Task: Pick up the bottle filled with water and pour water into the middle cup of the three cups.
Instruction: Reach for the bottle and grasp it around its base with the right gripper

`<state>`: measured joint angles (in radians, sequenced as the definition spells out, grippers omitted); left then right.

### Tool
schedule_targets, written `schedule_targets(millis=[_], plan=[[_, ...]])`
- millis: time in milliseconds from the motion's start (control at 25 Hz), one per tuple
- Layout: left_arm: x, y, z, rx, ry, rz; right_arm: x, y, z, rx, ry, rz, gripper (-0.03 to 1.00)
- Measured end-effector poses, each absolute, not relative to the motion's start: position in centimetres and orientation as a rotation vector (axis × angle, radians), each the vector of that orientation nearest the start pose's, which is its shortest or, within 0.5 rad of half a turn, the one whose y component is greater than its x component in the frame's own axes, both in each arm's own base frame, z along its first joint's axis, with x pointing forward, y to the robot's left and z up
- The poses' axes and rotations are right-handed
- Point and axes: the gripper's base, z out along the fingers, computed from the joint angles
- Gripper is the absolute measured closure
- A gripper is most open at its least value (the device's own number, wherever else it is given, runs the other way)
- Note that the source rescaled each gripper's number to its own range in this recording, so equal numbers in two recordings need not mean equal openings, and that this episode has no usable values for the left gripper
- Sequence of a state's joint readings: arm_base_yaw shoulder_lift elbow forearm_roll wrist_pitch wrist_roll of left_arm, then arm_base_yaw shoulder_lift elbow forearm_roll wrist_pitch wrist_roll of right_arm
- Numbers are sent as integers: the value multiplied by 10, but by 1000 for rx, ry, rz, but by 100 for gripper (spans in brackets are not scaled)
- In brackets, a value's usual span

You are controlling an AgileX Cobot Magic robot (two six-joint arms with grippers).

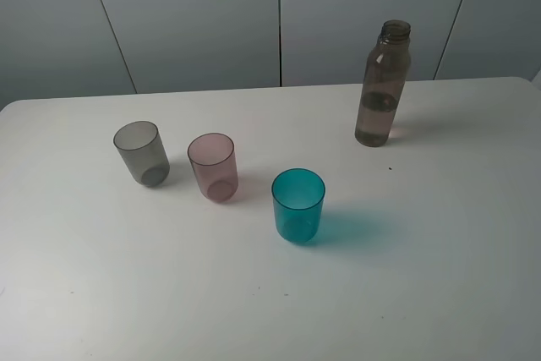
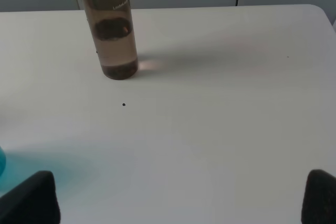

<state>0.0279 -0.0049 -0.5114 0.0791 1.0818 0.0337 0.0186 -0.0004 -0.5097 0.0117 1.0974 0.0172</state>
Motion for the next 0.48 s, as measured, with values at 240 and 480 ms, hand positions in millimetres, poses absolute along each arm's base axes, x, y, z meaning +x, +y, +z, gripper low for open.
schedule_targets(millis=[240,480], plan=[[-8,6,279,1,2049,133,-8,1,277,-2,2071,36,-3],[-8,6,279,1,2049,133,-8,1,277,-2,2071,36,-3]])
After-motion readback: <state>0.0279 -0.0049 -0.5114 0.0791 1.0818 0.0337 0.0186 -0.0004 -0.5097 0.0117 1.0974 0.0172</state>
